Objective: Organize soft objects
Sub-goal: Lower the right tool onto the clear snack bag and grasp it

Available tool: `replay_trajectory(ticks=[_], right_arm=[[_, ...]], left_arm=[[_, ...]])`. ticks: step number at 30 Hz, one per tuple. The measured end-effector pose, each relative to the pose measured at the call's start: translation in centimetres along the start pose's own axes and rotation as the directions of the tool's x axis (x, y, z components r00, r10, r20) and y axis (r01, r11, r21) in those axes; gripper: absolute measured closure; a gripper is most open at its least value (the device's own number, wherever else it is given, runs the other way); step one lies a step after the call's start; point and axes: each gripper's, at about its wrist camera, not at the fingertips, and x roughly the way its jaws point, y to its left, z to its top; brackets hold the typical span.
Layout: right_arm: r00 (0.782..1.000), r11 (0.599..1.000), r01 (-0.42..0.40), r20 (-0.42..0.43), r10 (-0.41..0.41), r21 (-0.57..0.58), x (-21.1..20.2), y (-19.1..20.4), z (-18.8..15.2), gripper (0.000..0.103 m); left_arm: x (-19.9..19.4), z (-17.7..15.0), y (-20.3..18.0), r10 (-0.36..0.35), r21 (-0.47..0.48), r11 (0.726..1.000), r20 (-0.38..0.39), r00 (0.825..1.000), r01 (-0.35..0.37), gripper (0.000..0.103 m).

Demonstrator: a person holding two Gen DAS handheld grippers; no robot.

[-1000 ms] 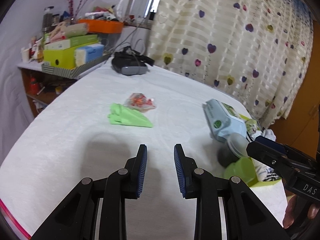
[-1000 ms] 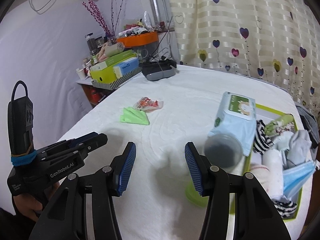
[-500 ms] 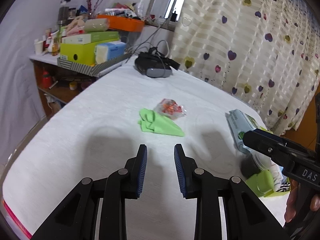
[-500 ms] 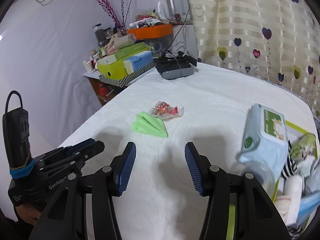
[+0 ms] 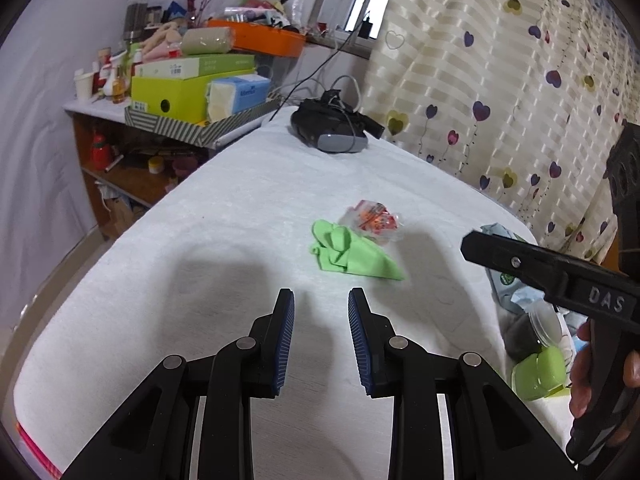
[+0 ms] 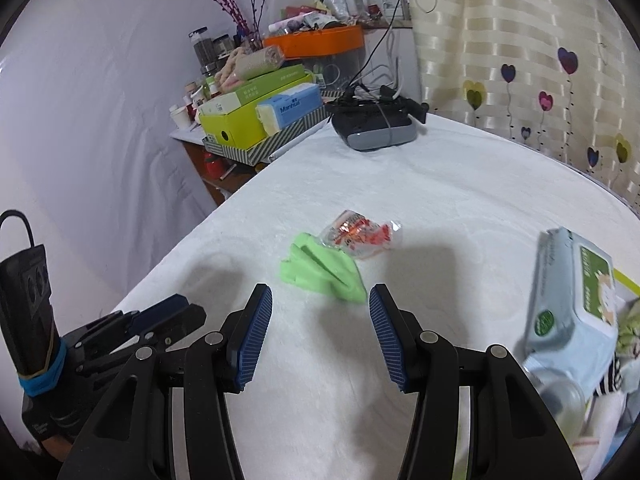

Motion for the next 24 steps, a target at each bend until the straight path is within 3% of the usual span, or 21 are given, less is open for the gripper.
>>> replay_trajectory(ticks=[14, 20, 22, 24], right_arm=[[0.993, 0.998, -0.01, -0.12, 0.017, 0.06, 7.2, -1.7, 4.1, 0.051], [0.985, 0.997, 0.035, -0.171, -0.023, 0.07, 10.9, -2.6, 5.5, 0.051], [0.981, 0.997, 0.051, -0.19, -0.04, 0.052, 12.1, -2.5, 5.6, 0.051], [0.976, 0.997, 0.07, -0.21, -0.061, 0.033, 13.2, -2.5, 5.6, 0.051]], left_arm=[[1.3, 1.1, 1.8, 0.012, -0.032, 0.999, -0.016, 1.0, -0.012, 0.076], [1.7, 1.6, 2.6, 0.016, -0.052, 0.998, -0.023, 1.0, -0.017, 0.076], [1.9, 1.7, 2.8, 0.016, -0.06, 0.998, -0.022, 1.0, -0.017, 0.065], [1.9, 1.8, 2.9, 0.011, -0.066, 0.998, -0.016, 1.0, -0.012, 0.063]])
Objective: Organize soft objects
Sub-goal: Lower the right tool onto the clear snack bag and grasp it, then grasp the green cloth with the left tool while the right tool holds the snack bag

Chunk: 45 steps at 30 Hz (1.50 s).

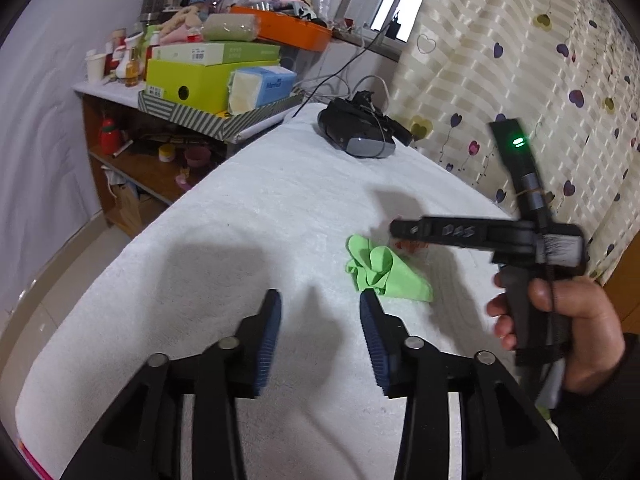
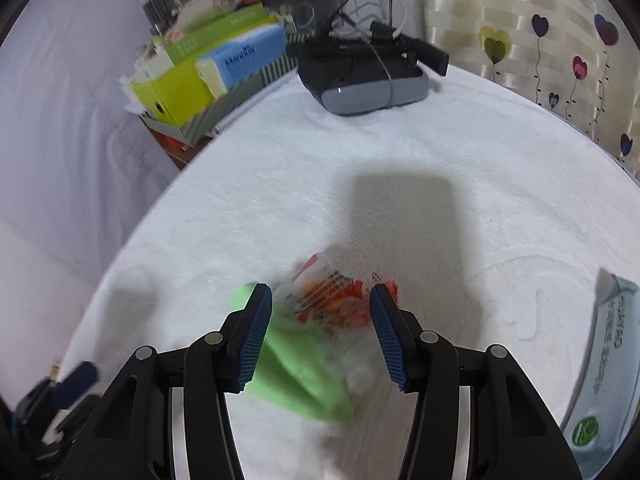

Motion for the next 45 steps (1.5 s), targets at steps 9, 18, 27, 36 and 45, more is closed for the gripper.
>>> replay_trajectory(ticks=[9, 18, 27, 36, 45], right_arm=[[0.996, 0.997, 0.082, -0.031, -0.082, -0.007, 1.7, 0.2, 0.5, 0.063], [0.994, 0.996, 0.03, -0.104, -0.039, -0.083, -0.2, 0.4, -2.2, 0.068], [0.979, 0.966, -0.093, -0.198, 0.046, -0.24, -2.6, 2.8, -6.0, 0.068], [0.996, 0.982, -0.082, -0.059, 0.073, -0.167, -7.4, 0.6, -7.5, 0.068], [0.997, 0.99, -0.071, 0.002, 0.072, -0.123, -10.0, -1.0, -8.1, 0.068]], left_arm=[[0.7, 0.2, -0.3, 0.006, 0.004, 1.0, -0.017, 1.0, -0.006, 0.063], [0.9, 0.2, -2.0, -0.022, 0.019, 1.0, -0.033, 0.999, 0.022, 0.063], [0.6, -1.2, -1.5, -0.019, -0.011, 1.0, -0.054, 0.998, 0.018, 0.062], [1.6, -2.3, -2.9, -0.065, 0.012, 0.998, -0.103, 0.993, 0.066, 0.056], [5.1, -2.4, -6.4, -0.048, 0.097, 0.993, -0.157, 0.986, 0.064, 0.048]])
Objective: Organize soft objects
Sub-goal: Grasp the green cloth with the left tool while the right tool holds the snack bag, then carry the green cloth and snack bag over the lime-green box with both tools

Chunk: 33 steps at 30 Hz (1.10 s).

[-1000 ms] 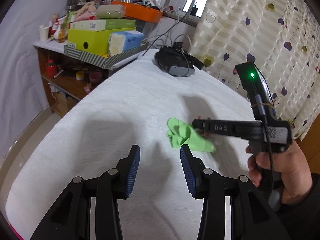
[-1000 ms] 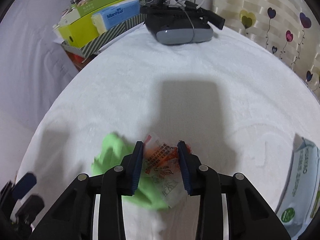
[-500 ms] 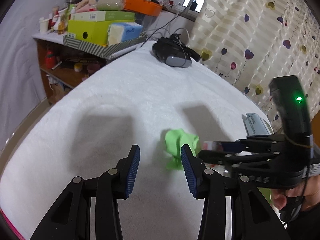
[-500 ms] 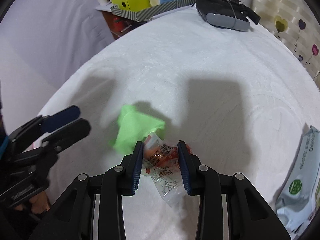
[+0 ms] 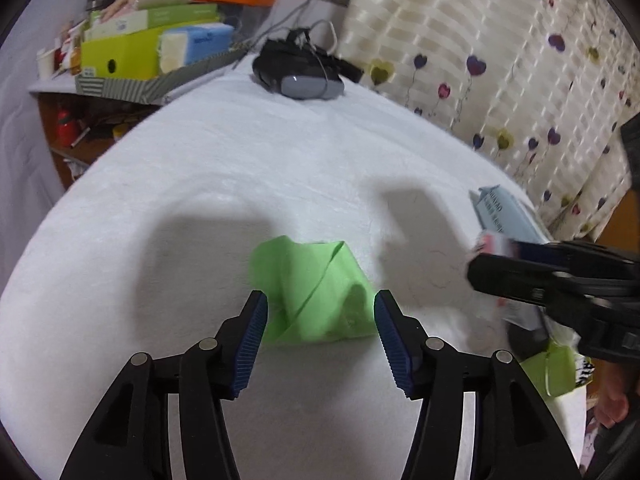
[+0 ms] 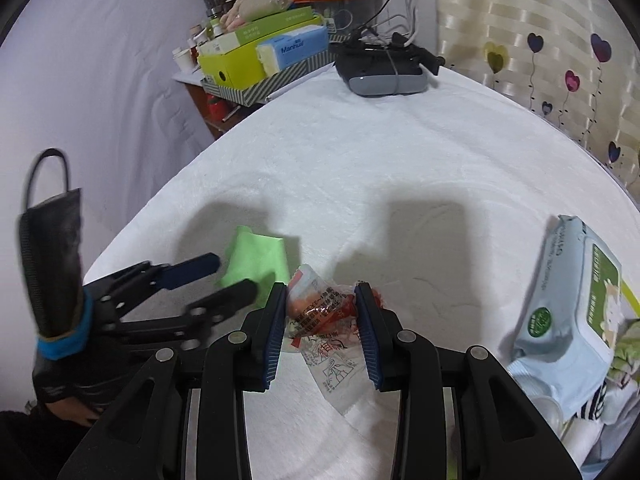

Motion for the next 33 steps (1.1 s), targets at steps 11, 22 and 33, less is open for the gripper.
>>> replay_trajectory(ticks=[11, 22, 33], right_arm=[[0.999, 1.0, -0.005, 0.034, 0.004, 0.012, -1.3, -0.7, -0.6, 0.068], [0.989, 0.999, -0.024, 0.143, 0.02, 0.031, -4.7, 0.2, -2.9, 0.068], [0.963, 0.997, -0.007, 0.268, -0.013, 0.075, -8.5, 0.6, -6.9, 0.068]], left_arm=[[1.9, -0.2, -2.2, 0.139, 0.105, 0.985, 0.012, 0.99, -0.14, 0.07], [-3.7, -1.4, -2.1, 0.066, 0.059, 0.996, 0.105, 0.992, -0.072, 0.089], [-8.9, -3.2, -5.7, 0.019, 0.075, 0.997, 0.207, 0.978, -0.036, 0.089]])
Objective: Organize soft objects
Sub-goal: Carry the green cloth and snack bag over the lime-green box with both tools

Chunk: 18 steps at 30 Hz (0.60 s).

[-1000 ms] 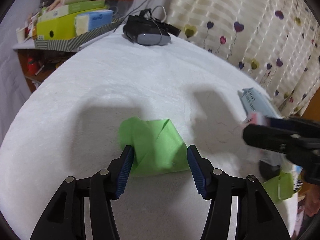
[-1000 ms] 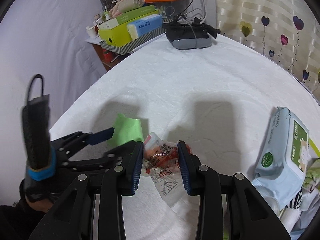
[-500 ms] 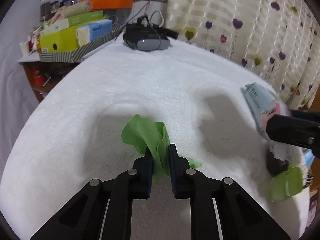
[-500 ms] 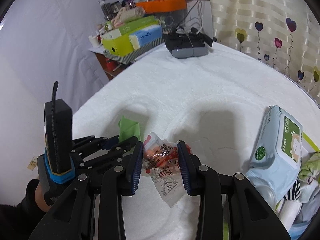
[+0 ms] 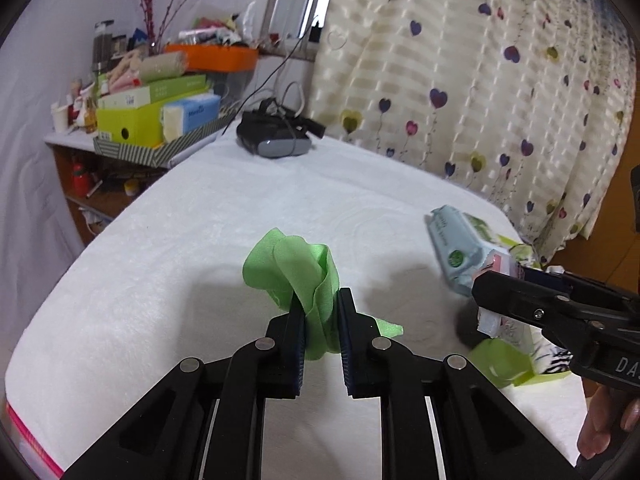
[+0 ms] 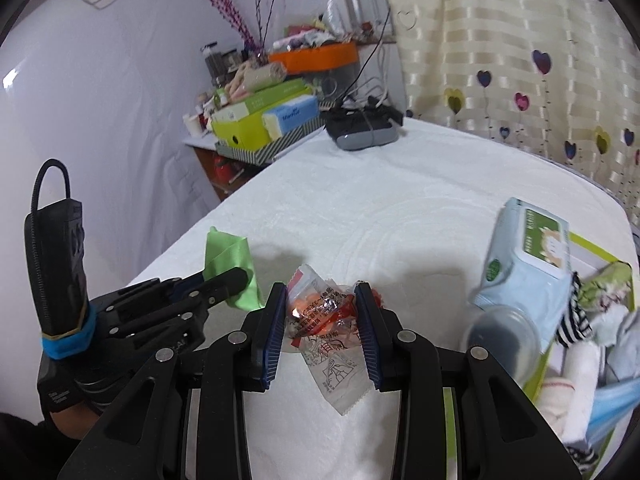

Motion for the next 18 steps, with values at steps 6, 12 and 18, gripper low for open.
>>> replay_trajectory(ticks=[6, 12, 18], right_arm=[[0.999, 1.0, 0.008, 0.048, -0.009, 0.022, -2.2, -0.5, -0.8, 0.068], [0.996, 0.999, 0.027, 0.081, -0.029, 0.028, -4.0, -1.0, -1.5, 0.068], [0.993, 0.998, 0.042, 0.106, -0.045, 0.037, -5.5, -1.9, -2.2, 0.068]], left_arm=[[-1.4, -0.4, -2.0, -0.014, 0.025, 1.0, 0.024, 1.0, 0.013, 0.089], [-2.2, -0.6, -3.8, -0.039, 0.048, 0.998, 0.031, 0.999, 0.038, 0.089], [-2.6, -0.6, -5.5, -0.06, 0.071, 0.996, 0.034, 0.998, 0.058, 0.089]])
